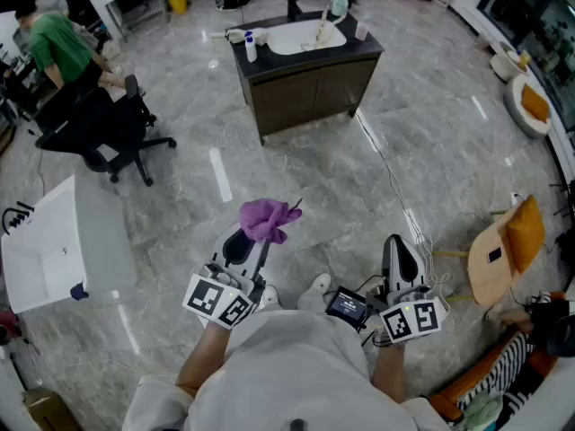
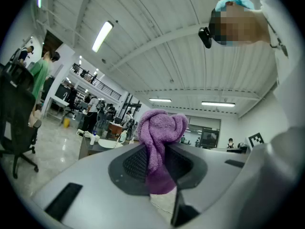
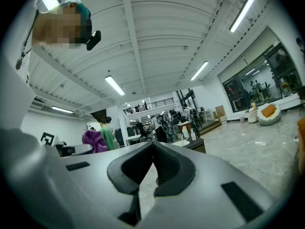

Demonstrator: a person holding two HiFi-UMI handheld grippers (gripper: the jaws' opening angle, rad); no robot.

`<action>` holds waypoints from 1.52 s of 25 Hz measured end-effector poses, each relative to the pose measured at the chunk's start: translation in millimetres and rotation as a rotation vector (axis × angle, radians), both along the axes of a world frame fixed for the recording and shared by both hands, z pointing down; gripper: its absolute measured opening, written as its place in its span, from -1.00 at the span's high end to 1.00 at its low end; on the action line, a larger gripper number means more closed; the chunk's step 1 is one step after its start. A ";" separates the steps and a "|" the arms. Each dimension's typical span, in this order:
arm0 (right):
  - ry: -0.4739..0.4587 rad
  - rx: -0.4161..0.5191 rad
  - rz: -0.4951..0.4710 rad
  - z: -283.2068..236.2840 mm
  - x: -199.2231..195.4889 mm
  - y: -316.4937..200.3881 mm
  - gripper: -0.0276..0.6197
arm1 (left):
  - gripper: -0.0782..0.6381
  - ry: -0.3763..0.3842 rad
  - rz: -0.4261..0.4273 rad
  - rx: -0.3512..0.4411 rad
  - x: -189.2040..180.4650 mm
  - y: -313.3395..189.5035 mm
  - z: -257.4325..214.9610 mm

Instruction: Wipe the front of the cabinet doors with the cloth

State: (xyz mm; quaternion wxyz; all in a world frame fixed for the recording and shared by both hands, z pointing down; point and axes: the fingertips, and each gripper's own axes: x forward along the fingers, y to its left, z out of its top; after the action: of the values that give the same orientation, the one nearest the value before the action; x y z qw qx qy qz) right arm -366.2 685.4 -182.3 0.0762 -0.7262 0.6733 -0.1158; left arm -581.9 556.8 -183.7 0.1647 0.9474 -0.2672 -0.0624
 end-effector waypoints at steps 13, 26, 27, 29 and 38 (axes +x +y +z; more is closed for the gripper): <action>0.044 0.033 0.078 -19.8 -101.4 31.9 0.83 | 0.55 -0.018 0.003 0.028 -124.9 6.3 15.7; 0.037 0.065 0.096 -21.0 -70.6 59.1 0.83 | 0.55 -0.015 0.072 0.051 -83.5 35.9 1.3; 0.030 0.064 0.094 -17.0 -65.0 63.8 0.83 | 0.55 -0.025 0.082 0.055 -74.2 39.8 2.6; 0.014 0.064 0.082 -10.2 -50.2 73.5 0.83 | 0.55 -0.047 0.101 0.070 -51.5 48.0 2.9; -0.017 0.093 0.011 -1.9 50.8 112.9 0.83 | 0.55 -0.042 0.075 0.065 68.5 100.0 -8.8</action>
State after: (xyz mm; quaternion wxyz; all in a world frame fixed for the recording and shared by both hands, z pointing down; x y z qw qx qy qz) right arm -315.4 798.3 -184.2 0.1161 -0.7248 0.6732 -0.0900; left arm -513.5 656.8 -192.5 0.1304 0.9628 -0.2325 -0.0451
